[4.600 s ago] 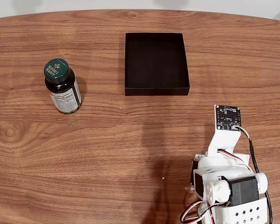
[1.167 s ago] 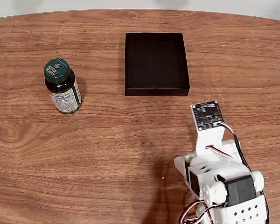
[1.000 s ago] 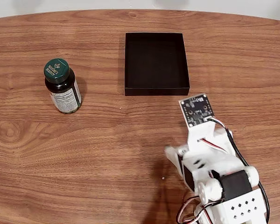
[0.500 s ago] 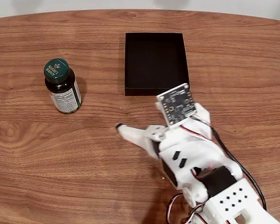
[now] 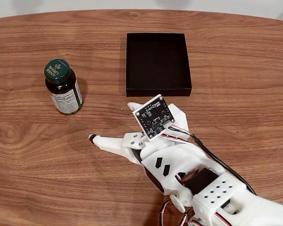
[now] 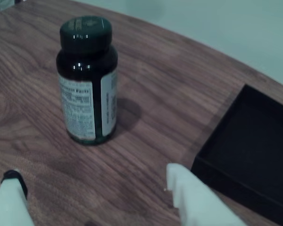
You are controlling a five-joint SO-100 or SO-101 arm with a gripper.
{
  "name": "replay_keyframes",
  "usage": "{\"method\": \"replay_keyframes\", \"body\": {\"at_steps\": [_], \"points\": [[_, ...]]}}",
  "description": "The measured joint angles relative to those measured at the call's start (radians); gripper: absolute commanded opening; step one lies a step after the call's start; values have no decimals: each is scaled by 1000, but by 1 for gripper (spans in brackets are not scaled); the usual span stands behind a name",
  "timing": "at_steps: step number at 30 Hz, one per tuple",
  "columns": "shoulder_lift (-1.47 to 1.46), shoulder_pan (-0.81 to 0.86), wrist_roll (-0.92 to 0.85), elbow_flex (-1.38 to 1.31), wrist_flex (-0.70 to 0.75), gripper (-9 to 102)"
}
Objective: Pick up the pill bottle and place it in the black box.
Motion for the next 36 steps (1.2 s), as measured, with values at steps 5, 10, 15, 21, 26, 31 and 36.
{"method": "replay_keyframes", "body": {"at_steps": [5,10,15,21,26,31,36], "points": [[-98,5,2,-46,-77,37],[-198,8,-31,-130,-92,37],[-273,8,-57,-172,-126,37],[-469,32,-61,-245,-255,37],[-620,32,-61,-285,-348,37],[-729,31,-61,-336,-390,37],[-842,41,-61,-390,-442,37]]}}
